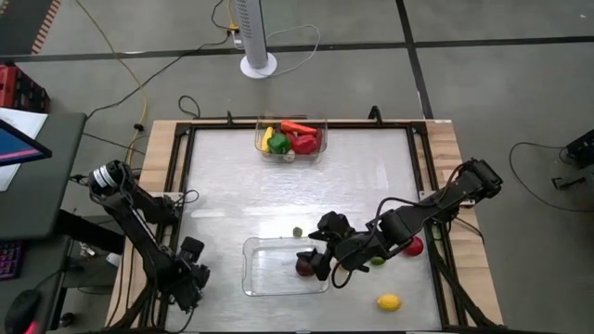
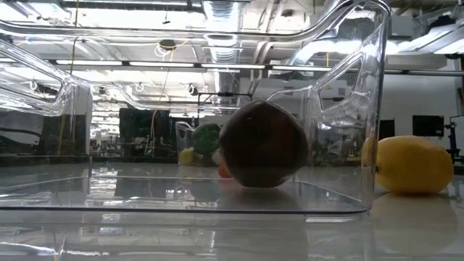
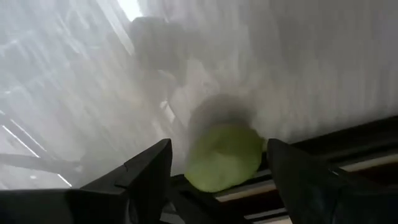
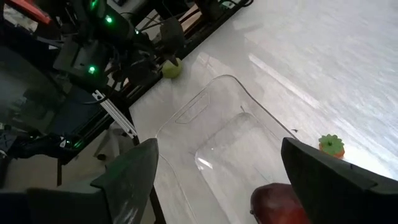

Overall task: Sort produce into baskets
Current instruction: Put the top left green lime into the bottom transparent bin, then put the orange tomato into the bottom transparent bin

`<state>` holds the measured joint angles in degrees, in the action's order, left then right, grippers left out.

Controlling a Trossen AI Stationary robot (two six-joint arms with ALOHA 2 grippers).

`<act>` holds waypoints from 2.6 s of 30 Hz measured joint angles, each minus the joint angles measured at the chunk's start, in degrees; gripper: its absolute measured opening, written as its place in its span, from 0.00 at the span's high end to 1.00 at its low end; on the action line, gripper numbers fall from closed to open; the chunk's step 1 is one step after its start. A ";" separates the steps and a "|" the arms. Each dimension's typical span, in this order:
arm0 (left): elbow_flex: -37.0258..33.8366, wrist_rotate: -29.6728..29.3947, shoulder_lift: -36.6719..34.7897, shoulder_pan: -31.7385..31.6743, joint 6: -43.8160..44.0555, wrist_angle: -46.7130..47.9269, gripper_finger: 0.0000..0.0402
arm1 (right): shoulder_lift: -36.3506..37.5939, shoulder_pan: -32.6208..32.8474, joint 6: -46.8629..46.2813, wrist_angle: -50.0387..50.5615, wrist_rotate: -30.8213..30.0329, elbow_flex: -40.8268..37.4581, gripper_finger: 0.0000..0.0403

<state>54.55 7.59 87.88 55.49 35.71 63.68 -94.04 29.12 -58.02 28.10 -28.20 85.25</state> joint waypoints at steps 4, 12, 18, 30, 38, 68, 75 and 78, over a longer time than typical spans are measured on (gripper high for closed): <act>-1.45 2.79 0.00 -0.03 -2.61 -0.51 0.37 | 0.01 0.36 -0.02 -0.29 -0.42 0.00 0.09; -5.30 4.52 0.00 -0.03 -2.84 -2.28 0.37 | 0.02 0.48 -0.02 -0.35 -1.24 0.00 0.09; -7.52 6.58 -0.01 -0.09 -0.24 -5.23 0.37 | 0.00 0.48 -0.06 -0.35 -1.91 0.00 0.09; -7.31 8.09 -0.02 -0.94 7.56 -5.60 0.57 | 0.02 0.48 -0.06 -0.31 -1.88 0.00 0.09; 1.33 0.22 -0.05 -5.15 10.67 -3.48 0.57 | 0.02 0.48 -0.15 1.69 -3.29 0.00 0.09; 30.49 -14.85 9.89 -30.22 -6.05 -14.88 0.53 | 2.51 2.12 -23.29 21.94 -1.46 0.02 0.09; 30.47 -11.27 16.36 -31.02 -6.48 -16.31 0.37 | 6.85 4.98 -28.71 30.41 -1.75 0.02 0.09; 30.59 -10.83 16.40 -31.52 -7.26 -17.65 0.29 | 7.99 6.12 -29.80 32.83 -1.71 0.05 0.09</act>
<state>85.14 -3.25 104.28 23.97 28.45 46.03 -86.05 35.24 -87.82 60.92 -29.91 85.31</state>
